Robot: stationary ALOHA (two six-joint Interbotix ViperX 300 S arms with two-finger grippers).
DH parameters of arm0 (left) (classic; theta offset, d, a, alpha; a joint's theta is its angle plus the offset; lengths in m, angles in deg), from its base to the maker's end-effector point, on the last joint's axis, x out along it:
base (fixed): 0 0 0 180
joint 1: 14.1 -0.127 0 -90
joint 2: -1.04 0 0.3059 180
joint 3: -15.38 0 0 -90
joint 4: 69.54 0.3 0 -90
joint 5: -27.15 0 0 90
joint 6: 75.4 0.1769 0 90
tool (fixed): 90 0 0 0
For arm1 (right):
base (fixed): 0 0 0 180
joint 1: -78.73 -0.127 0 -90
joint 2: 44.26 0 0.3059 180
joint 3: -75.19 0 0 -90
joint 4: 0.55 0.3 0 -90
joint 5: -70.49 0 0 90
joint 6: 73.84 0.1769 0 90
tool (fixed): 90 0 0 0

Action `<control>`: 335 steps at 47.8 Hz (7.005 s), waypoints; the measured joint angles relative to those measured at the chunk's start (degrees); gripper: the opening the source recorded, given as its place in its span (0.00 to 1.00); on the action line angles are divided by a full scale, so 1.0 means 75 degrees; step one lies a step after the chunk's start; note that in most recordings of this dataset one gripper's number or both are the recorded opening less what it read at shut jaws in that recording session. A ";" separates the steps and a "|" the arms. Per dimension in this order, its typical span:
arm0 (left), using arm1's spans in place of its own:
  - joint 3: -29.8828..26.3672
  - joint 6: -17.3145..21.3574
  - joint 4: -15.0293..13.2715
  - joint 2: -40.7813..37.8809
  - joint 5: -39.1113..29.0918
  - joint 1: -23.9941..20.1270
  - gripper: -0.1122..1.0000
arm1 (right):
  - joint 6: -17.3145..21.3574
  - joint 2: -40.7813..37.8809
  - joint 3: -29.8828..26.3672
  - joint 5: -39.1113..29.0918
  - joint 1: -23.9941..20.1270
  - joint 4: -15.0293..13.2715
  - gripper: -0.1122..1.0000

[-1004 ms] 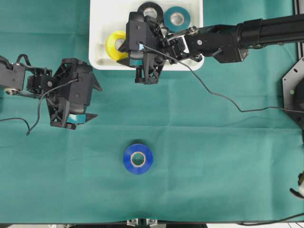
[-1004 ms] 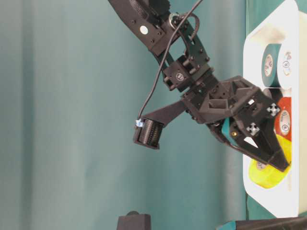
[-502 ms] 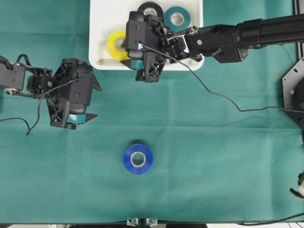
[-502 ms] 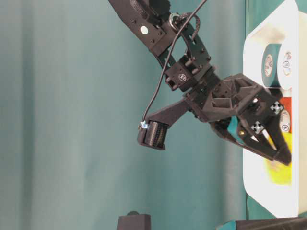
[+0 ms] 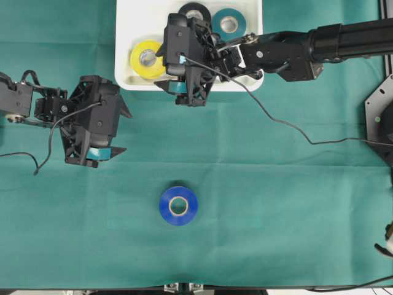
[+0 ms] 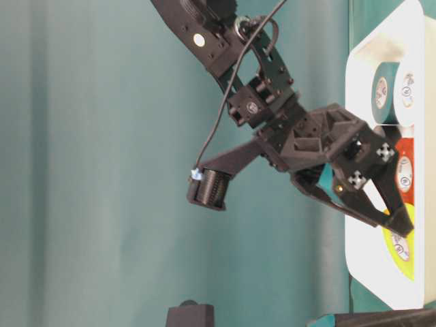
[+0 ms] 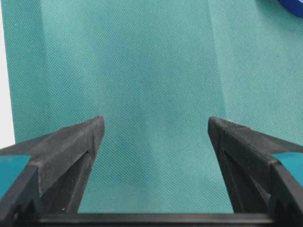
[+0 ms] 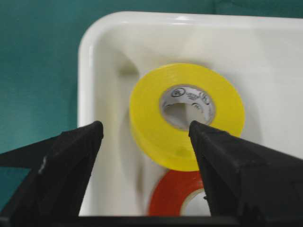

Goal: Put the tape alternately from left to right into the white case.
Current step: 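Release the yellow roll and withdraw the right gripper, then lower the left gripper into the blue roll's hole and close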

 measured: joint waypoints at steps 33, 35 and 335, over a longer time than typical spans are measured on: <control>0.0000 -0.0012 -0.0012 0.0000 0.0035 0.0000 0.73 | 0.0035 0.1500 0.1453 0.0012 -0.0926 0.0000 0.85; 0.0000 -0.0012 -0.0012 0.0000 0.0047 0.0000 0.73 | 0.0035 0.1570 0.1512 0.0012 -0.0984 0.0000 0.85; -0.4254 -0.4980 0.0023 -0.3656 -0.2707 0.1254 0.08 | 0.0117 0.2801 0.3422 0.0141 -0.1828 0.0047 0.84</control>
